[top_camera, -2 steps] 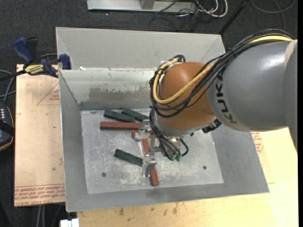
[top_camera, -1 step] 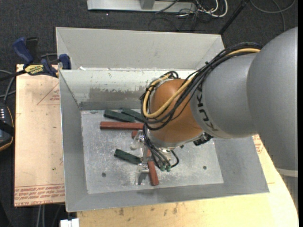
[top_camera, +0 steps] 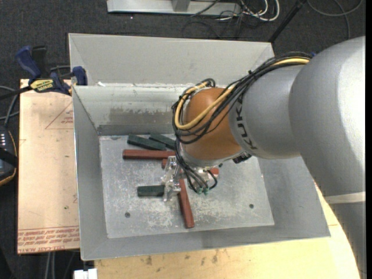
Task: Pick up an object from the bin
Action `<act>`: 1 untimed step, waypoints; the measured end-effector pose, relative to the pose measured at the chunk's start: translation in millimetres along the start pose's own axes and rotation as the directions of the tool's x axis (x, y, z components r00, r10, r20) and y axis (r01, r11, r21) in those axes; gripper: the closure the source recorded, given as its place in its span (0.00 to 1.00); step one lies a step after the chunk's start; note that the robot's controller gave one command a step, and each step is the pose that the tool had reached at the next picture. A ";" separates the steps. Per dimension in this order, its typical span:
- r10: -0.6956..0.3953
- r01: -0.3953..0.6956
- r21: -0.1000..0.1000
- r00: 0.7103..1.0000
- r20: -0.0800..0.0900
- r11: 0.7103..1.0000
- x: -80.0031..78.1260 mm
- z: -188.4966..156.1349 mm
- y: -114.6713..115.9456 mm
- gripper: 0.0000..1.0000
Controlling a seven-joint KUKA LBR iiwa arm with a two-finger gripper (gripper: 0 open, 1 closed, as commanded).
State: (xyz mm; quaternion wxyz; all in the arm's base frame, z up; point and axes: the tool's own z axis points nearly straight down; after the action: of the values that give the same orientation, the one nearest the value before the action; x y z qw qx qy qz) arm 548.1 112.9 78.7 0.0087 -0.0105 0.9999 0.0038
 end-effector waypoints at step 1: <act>0.000 0.000 0.000 1.000 0.000 1.000 0.0 0.0 0.0 1.00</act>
Offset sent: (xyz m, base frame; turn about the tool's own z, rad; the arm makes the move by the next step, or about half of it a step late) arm 0.0171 0.0028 0.1315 0.0173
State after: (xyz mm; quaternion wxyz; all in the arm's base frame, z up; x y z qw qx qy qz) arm 548.1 112.9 78.7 0.0087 -0.0105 0.9999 0.0038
